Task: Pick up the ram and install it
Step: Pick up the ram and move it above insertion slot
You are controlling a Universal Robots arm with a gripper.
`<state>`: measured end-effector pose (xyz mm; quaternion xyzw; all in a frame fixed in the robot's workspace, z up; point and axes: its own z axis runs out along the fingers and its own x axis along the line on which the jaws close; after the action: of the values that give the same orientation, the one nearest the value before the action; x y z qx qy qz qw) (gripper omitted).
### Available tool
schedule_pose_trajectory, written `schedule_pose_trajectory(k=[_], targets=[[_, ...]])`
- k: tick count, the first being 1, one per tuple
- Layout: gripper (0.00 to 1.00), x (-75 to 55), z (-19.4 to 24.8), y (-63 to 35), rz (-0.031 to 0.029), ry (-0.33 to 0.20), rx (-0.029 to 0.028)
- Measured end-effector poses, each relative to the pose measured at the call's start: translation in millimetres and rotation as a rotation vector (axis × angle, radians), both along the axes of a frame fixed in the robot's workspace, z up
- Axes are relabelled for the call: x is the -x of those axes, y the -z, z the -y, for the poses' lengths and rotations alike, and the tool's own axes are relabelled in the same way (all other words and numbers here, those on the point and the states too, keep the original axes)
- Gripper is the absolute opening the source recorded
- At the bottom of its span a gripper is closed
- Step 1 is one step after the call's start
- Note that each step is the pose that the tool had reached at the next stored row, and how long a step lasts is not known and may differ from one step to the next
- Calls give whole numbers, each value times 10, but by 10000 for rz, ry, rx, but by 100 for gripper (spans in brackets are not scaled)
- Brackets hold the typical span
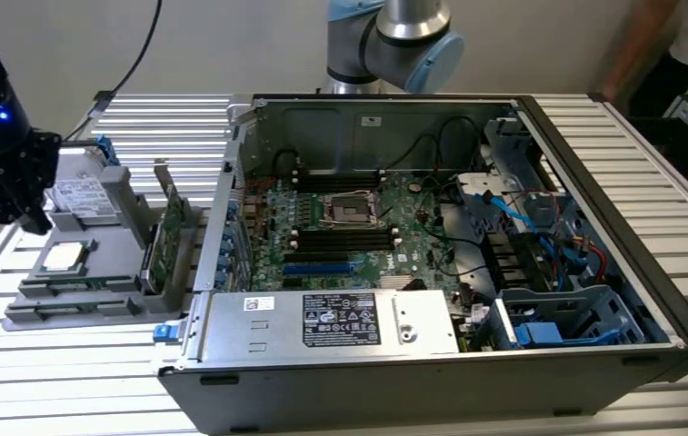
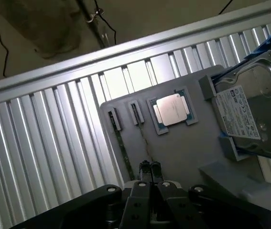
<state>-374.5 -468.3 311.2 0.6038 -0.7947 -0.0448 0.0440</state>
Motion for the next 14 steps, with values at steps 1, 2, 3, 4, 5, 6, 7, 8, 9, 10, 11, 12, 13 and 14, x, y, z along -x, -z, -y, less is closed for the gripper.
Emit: schedule_pose_trajectory(k=[1, 2, 3, 4, 5, 6, 7, 8, 9, 10, 11, 12, 13, 14], targets=[[10, 0, 0, 4, 0, -190, -2], [10, 0, 0, 6, 0, -361, -2], [10, 0, 0, 10, -1, -555, -2], [10, 0, 0, 13, 0, -725, -2], [10, 0, 0, 16, 0, -921, -2], [10, 0, 0, 19, 1, -1090, -2], [10, 0, 0, 22, 3, -1270, -2], [10, 0, 0, 26, 5, -1465, -2], [10, 0, 0, 28, 8, -1636, -2], [10, 0, 0, 32, 17, -1825, -1], [10, 0, 0, 35, 36, -2010, 1], [10, 1, 0, 38, 58, -2191, 2], [10, 1, 0, 46, 117, -2561, 9], [10, 0, 0, 50, 153, -2747, 12]])
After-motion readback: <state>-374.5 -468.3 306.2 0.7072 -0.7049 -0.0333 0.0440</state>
